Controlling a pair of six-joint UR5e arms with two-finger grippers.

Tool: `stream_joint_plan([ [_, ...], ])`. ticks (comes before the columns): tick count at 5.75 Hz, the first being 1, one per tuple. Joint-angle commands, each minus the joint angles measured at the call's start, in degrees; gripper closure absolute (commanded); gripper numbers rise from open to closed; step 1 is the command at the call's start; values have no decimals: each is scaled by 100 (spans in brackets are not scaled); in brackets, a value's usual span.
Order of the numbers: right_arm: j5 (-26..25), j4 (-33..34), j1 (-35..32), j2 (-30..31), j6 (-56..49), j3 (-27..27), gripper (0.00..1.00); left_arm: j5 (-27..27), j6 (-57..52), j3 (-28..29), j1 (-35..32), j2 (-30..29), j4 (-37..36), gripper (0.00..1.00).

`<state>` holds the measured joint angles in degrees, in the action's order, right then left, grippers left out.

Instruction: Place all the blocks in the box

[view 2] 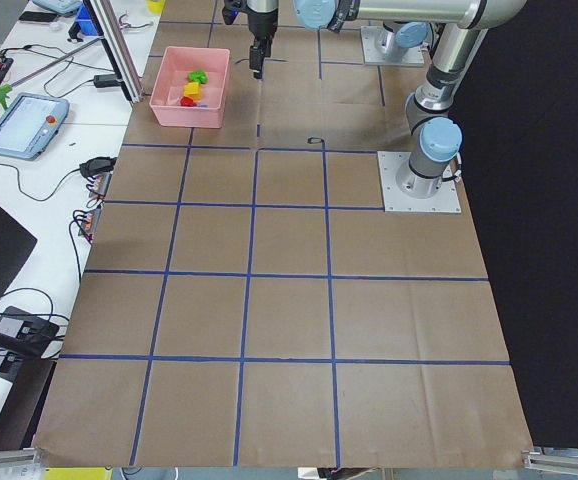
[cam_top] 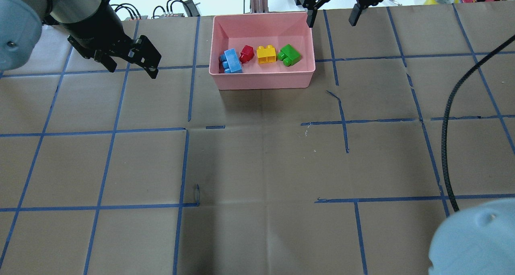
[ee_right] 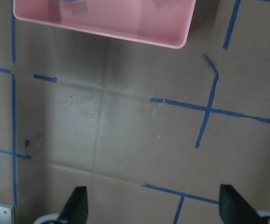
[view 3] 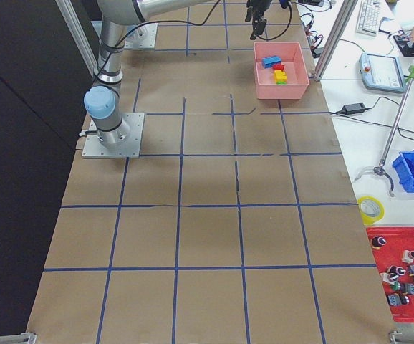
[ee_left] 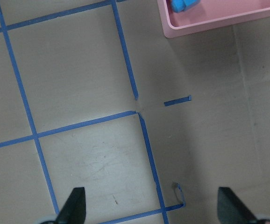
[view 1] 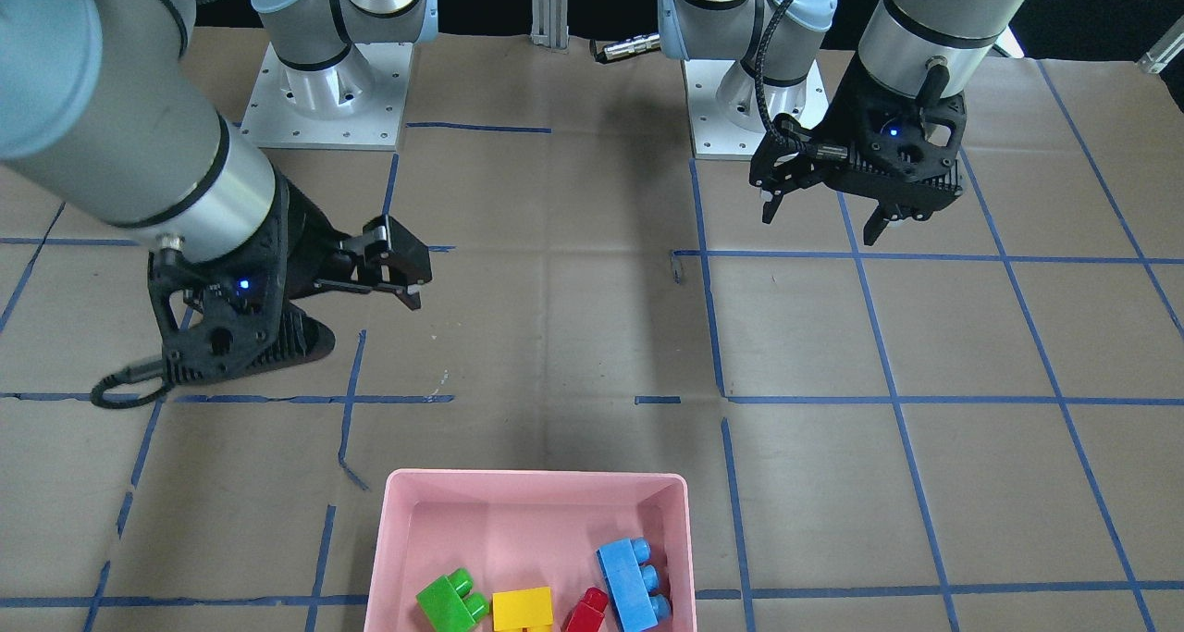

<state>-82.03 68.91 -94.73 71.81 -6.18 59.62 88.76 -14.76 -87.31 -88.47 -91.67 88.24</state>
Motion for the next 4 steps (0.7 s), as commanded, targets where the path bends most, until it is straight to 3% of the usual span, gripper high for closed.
stream_joint_plan([
  [1,-295,705,-1,1119,29,1840,0,9,17,21,162,9,17,1],
  [2,-313,1721,-1,1542,37,2721,0,9,182,21,225,18,18,1],
  [3,-322,1810,-1,1764,-6,3087,0,1,514,-48,217,70,0,1],
  [4,-549,1976,16,1871,72,3082,0,0,796,-93,208,114,9,1],
])
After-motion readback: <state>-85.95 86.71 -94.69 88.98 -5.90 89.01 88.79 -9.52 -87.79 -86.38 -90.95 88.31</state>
